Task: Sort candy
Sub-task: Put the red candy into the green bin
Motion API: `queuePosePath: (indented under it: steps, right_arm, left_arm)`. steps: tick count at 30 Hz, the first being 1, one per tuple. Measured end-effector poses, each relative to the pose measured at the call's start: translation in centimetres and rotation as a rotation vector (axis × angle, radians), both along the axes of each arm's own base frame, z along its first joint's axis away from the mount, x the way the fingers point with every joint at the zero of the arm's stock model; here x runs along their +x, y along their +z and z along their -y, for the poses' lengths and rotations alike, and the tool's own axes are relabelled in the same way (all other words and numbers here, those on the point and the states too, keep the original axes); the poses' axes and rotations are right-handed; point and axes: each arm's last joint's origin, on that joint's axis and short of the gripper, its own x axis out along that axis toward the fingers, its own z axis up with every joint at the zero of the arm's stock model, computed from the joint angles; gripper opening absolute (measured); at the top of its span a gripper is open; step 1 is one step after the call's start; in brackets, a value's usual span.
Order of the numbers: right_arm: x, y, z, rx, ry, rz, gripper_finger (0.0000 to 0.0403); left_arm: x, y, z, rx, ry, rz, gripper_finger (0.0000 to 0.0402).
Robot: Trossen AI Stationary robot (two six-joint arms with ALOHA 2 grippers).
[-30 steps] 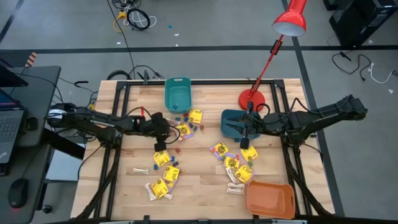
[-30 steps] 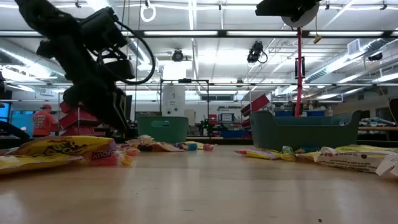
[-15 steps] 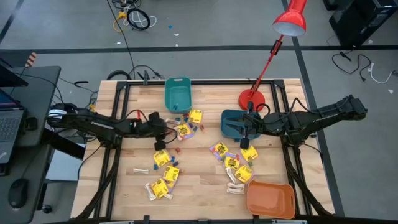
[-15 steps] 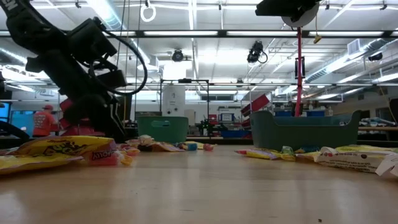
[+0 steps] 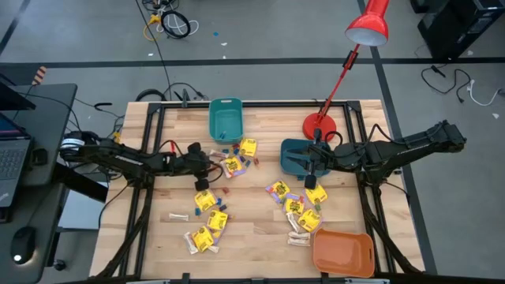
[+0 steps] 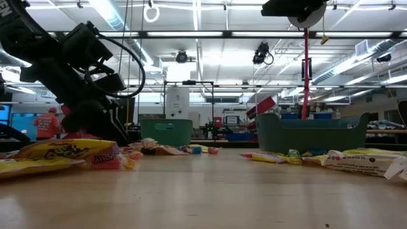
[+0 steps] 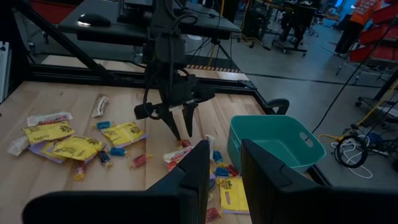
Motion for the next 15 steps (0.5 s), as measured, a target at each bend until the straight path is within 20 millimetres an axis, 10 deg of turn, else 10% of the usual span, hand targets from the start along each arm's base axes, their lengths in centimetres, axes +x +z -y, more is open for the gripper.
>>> queuePosePath:
  steps: [15]
  right_arm:
    - [0.0,0.0,0.0,0.0,0.0,0.0,0.0077]
  left_arm:
    - [-1.5,-1.4,0.0,0.006,0.013,0.05,0.0128]
